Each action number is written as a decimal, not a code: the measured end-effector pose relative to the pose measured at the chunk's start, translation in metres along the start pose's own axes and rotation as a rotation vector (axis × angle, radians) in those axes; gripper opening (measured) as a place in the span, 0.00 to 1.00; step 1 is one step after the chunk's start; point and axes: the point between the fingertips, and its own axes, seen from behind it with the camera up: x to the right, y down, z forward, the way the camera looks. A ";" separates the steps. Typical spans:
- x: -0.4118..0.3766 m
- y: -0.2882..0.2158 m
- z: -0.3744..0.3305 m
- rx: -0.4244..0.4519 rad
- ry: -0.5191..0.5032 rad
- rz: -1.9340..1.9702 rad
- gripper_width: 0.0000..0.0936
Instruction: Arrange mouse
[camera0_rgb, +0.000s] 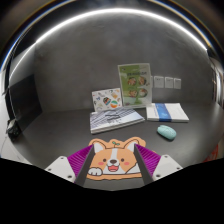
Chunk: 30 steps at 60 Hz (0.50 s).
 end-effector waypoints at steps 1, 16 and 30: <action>0.001 0.000 0.001 -0.002 0.002 0.008 0.87; 0.086 0.001 0.031 0.006 0.039 -0.004 0.87; 0.232 0.012 0.080 -0.054 0.161 -0.102 0.87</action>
